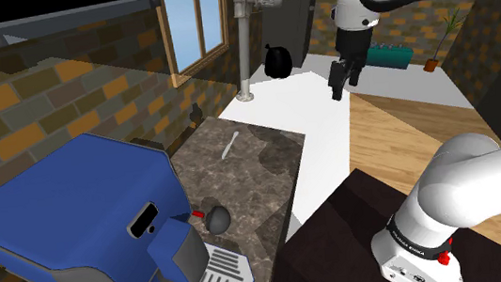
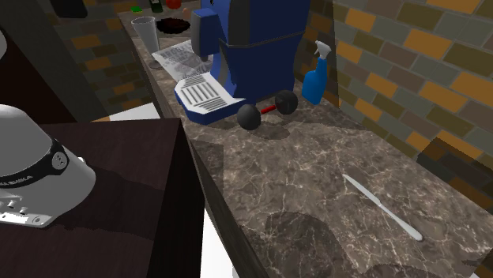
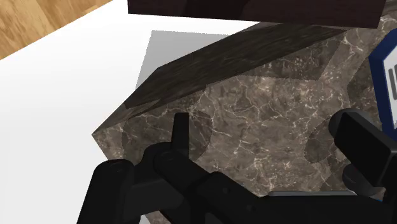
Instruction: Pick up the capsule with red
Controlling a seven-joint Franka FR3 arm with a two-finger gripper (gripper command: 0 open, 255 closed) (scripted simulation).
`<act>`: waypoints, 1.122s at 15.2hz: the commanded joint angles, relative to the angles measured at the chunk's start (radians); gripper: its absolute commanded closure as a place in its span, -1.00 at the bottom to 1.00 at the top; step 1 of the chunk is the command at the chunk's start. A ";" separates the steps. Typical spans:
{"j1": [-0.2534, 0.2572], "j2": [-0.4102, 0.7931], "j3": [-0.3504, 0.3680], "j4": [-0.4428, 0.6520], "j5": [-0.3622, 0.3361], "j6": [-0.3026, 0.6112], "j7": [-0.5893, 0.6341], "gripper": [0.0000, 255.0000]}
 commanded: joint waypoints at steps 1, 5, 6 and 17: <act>0.000 0.000 0.000 0.000 0.000 0.000 0.000 -1.00; 0.030 0.075 0.024 -0.051 0.029 0.129 0.019 -1.00; 0.038 0.097 0.030 -0.060 0.036 0.161 0.024 -1.00; 0.116 0.410 0.104 -0.083 0.095 0.509 0.063 -1.00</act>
